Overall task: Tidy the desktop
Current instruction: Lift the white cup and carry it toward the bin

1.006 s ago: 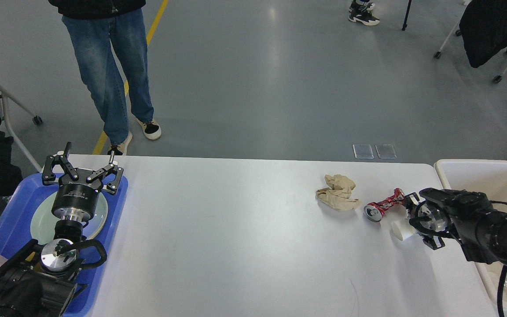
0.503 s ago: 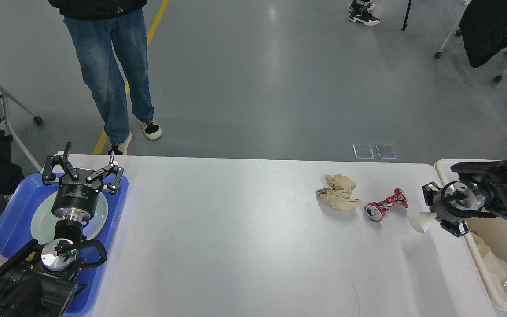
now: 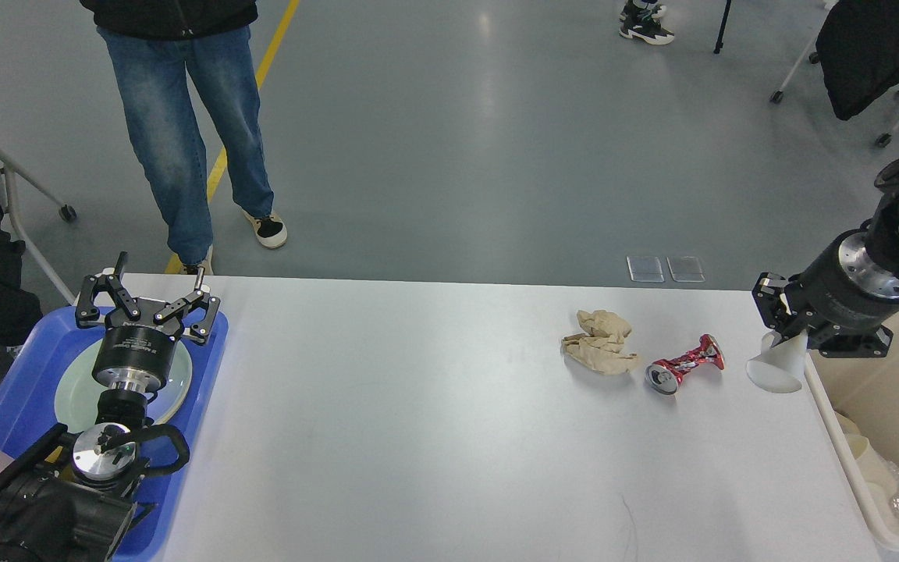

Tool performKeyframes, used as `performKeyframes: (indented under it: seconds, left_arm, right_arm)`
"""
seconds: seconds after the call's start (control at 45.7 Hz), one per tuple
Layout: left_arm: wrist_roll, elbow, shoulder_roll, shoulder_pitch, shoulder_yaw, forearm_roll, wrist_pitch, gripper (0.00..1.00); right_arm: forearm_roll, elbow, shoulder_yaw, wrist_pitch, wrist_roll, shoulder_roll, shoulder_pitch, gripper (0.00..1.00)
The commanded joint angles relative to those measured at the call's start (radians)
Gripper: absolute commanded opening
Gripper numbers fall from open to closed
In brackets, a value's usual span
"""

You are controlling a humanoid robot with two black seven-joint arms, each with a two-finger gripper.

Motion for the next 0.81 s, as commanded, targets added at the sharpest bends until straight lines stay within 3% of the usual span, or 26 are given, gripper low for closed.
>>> performKeyframes:
  seconds: [0.0,0.153,0.197,0.219,0.262,0.35,0.787]
  left_arm:
    - [-0.001,0.002,-0.001,0.0,-0.001,0.0,0.001,0.96]
    - [-0.001,0.002,0.001,0.0,0.0,0.0,0.001,0.96]
    - [-0.001,0.002,0.001,0.0,0.0,0.0,0.001,0.96]
    - [-0.001,0.002,0.001,0.0,0.0,0.0,0.001,0.96]
    - [-0.001,0.002,0.001,0.002,0.0,0.0,0.001,0.96]
    - [-0.001,0.002,0.001,0.002,0.0,0.0,0.001,0.96]
    - [-0.001,0.002,0.001,0.0,0.0,0.0,0.001,0.96]
  right_arm:
    - [-0.093,0.13,-0.003,0.106,0.013,-0.001,0.197,0.0]
    - [-0.11,0.218,-0.007,0.186,0.023,0.006,0.351,0.0]
    - [-0.112,0.254,-0.01,0.195,0.057,0.012,0.407,0.0]
    - [-0.113,0.293,-0.015,0.21,0.112,0.025,0.477,0.0]
    - [-0.113,0.306,-0.024,0.23,0.157,0.044,0.532,0.0]
    - [-0.115,0.306,-0.042,0.276,0.21,0.076,0.59,0.0]
    - [-0.116,0.291,-0.055,0.273,0.21,0.095,0.579,0.0]
